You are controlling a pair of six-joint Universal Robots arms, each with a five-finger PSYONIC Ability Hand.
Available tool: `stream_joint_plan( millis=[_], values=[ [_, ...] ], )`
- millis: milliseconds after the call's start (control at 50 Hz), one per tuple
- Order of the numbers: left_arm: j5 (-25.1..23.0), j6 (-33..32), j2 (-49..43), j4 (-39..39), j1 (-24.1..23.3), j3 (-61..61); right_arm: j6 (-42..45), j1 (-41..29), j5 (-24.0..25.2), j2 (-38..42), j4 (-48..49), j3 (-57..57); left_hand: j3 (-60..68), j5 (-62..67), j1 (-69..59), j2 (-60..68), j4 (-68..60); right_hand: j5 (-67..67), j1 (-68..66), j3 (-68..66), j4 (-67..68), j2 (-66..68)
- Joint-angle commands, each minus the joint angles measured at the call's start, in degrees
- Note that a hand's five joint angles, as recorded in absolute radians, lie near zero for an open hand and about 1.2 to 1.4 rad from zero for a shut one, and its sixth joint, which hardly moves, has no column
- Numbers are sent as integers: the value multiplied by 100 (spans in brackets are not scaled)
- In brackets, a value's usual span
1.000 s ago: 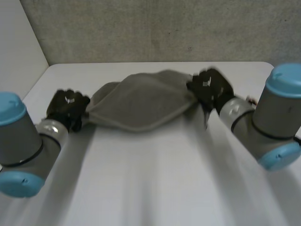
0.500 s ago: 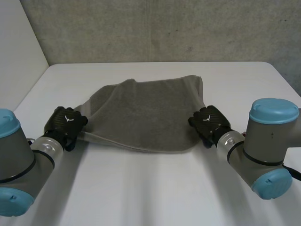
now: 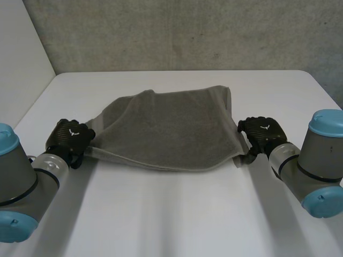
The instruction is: Fold the towel.
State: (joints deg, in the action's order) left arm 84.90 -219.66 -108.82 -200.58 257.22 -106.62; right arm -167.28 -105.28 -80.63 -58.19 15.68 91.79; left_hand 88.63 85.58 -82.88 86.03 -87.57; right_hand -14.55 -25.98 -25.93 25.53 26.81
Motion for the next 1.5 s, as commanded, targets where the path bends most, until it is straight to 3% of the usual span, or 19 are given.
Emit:
stream_joint_plan(
  millis=[20,240,300,340,360,380,400,480,620,680,720,880,1000,1060,1180,1300,1380,1460,1500],
  values=[
    [0,2,-25,-7,3,9,-620,8,74,308,-3,-240,-863,-1558,288,-603,757,-151,-8,-13,53,-75],
    [0,2,-16,-7,3,18,-956,-28,92,572,5,-530,-863,-1558,288,-603,757,-319,-176,-181,221,93],
    [0,20,-25,-7,3,36,-1044,-19,13,634,-4,-627,-863,-1558,288,-603,757,-1446,-1303,-1308,1348,1220],
    [0,89,1,-7,12,62,-1105,-1,-127,660,23,-688,-863,-1558,288,-603,757,-4575,-4432,-4437,4476,4349],
    [0,90,1,-7,12,62,-1105,-1,-128,660,23,-689,-863,-1558,288,-603,757,-4592,-4449,-4454,4494,4366],
    [0,151,27,-7,38,79,-1114,7,-276,582,84,-671,-863,-1558,288,-603,757,-5535,-5392,-5397,5437,5309],
    [0,230,54,-7,73,88,-1053,25,-530,451,180,-654,-863,-1558,288,-603,757,-5545,-5402,-5407,5446,5319],
    [0,397,211,-7,100,141,-1000,77,-795,-215,426,-610,-863,-1558,288,-603,757,-5545,-5402,-5407,5447,5319],
    [9,837,766,2,100,414,-229,174,55,-1675,314,-487,-863,-1558,288,-603,757,-5545,-5402,-5407,5447,5319],
    [18,1066,1056,28,109,633,55,166,206,-1959,137,-522,-863,-1558,288,-603,757,-5545,-5402,-5407,5447,5319],
    [0,1197,1344,63,109,869,755,183,433,-2423,-414,-635,-863,-1558,288,-603,757,-5545,-5402,-5407,5447,5319],
    [-9,1171,1855,370,117,1528,2031,218,364,-2969,-1812,-1855,-863,-1558,288,-603,757,-5545,-5402,-5407,5447,5319],
    [-17,1171,1724,977,117,2119,2208,306,470,-2767,-2596,-2596,-863,-1558,288,-603,757,-5545,-5402,-5407,5447,5319],
    [-35,1119,1085,1451,74,2583,2576,359,470,-2049,-3034,-2955,-863,-1558,288,-603,757,-5545,-5402,-5407,5447,5319],
    [-35,907,309,1628,82,2962,2991,333,391,-1475,-3053,-3035,-863,-1558,288,-603,757,-5545,-5402,-5407,5447,5319],
    [-26,116,-719,1610,21,3393,3070,324,435,-526,-2992,-3308,-863,-1558,288,-603,757,-5545,-5402,-5407,5447,5319],
    [-9,-489,-1237,1505,-49,3892,3079,324,382,-26,-2432,-3684,-863,-1558,288,-603,757,-5545,-5402,-5407,5447,5319],
    [9,-473,-1326,1118,-85,4430,3079,315,118,63,-1586,-3958,-863,-1558,288,-603,757,-5545,-5402,-5407,5447,5319],
    [9,-71,-1256,462,-102,4833,3026,245,-205,-16,-318,-4028,-863,-1558,288,-603,757,-5545,-5402,-5407,5447,5319]
  ],
)
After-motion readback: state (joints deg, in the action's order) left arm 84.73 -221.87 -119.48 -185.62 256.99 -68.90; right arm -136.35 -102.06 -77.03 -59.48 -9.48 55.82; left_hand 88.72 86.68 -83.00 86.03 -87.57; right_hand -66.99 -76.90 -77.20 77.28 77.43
